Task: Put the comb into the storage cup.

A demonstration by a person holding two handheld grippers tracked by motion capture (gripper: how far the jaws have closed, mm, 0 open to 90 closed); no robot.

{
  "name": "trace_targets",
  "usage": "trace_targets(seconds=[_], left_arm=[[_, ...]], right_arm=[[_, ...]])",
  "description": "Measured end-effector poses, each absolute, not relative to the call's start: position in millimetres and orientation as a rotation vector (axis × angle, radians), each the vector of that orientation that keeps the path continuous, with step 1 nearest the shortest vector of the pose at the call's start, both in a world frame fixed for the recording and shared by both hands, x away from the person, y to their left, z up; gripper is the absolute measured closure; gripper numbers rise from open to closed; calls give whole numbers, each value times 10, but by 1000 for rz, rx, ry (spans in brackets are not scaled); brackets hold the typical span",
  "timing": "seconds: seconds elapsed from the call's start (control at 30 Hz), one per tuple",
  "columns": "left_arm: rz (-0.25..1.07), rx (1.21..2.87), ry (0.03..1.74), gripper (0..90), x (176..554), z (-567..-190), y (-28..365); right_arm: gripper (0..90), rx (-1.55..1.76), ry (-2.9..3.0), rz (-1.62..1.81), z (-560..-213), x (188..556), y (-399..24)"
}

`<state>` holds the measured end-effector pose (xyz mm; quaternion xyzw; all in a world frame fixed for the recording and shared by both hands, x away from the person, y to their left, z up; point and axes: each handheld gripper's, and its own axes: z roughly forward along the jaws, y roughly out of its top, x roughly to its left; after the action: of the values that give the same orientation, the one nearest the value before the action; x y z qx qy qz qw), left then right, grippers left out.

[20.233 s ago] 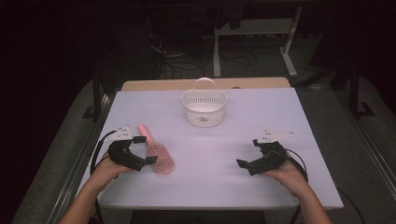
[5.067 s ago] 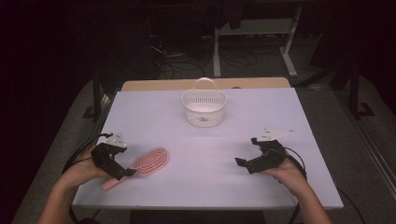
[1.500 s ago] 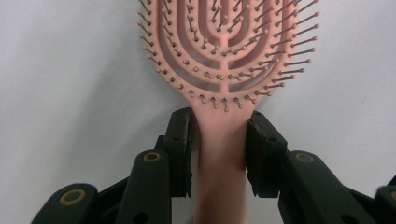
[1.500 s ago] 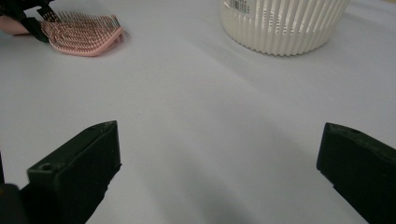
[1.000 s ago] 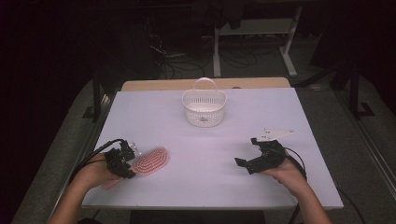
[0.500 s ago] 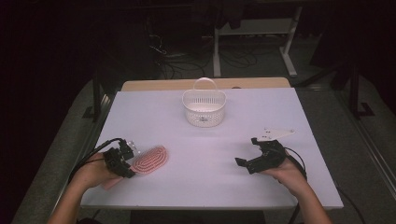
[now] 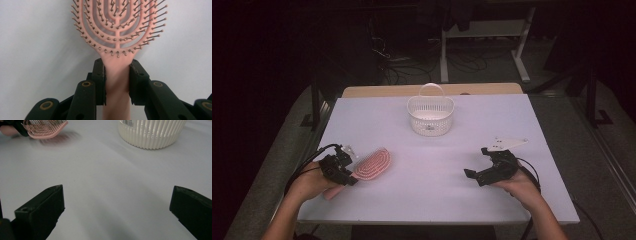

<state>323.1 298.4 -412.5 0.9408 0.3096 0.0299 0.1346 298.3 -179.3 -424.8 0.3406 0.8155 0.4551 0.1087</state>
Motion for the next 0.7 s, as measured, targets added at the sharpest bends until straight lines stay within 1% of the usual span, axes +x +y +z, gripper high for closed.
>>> trace_targets(seconds=[0.3,0.7], left_arm=[[96,2620,899,706,3240,-4066,3008],[113,2428,892,707,3283,-4025,3048]], right_arm=[[0,1002,2399,1339,-4250,2987,-1795],[0,1004,2397,1341,-4251,2989,-1799]])
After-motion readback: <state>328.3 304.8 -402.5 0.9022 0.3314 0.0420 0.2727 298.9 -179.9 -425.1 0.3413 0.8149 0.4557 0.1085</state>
